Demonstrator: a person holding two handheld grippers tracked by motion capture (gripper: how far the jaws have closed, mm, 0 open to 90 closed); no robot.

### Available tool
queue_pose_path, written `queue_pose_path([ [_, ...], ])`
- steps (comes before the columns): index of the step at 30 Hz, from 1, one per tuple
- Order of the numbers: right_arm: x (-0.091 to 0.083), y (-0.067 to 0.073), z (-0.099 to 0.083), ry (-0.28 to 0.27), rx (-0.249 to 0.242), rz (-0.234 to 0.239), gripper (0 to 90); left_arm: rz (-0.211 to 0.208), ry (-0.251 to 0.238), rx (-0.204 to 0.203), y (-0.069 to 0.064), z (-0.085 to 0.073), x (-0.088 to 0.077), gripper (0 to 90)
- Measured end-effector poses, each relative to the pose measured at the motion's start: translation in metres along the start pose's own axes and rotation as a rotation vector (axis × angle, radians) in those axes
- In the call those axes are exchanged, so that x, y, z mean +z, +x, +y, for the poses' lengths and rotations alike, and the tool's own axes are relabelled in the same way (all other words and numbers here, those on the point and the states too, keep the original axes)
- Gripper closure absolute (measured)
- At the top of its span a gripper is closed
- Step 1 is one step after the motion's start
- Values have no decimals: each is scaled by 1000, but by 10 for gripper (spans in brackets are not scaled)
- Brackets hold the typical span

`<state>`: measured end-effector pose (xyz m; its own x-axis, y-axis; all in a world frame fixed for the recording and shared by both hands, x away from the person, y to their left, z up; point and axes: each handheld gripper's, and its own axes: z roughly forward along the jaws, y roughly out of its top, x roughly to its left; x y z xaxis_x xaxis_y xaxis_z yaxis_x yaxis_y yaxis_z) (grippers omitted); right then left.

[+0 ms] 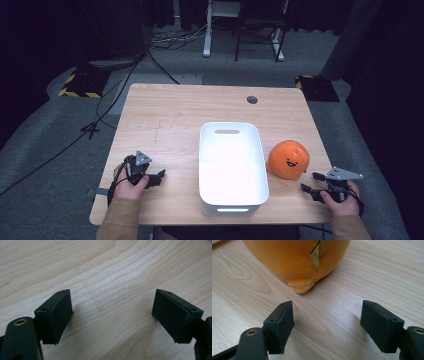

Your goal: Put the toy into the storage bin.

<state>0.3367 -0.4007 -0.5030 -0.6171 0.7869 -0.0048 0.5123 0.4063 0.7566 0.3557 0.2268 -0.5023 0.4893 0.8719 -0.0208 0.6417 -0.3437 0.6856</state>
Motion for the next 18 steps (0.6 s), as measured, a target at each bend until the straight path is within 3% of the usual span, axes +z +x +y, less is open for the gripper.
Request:
queue_pose_path([
  [9, 0, 0, 0, 0, 0, 0, 268, -8, 10, -12, 1, 1, 1, 143],
  [18, -1, 0, 0, 5, 6, -2, 268, -32, 20, 29, 6, 3, 3, 119],
])
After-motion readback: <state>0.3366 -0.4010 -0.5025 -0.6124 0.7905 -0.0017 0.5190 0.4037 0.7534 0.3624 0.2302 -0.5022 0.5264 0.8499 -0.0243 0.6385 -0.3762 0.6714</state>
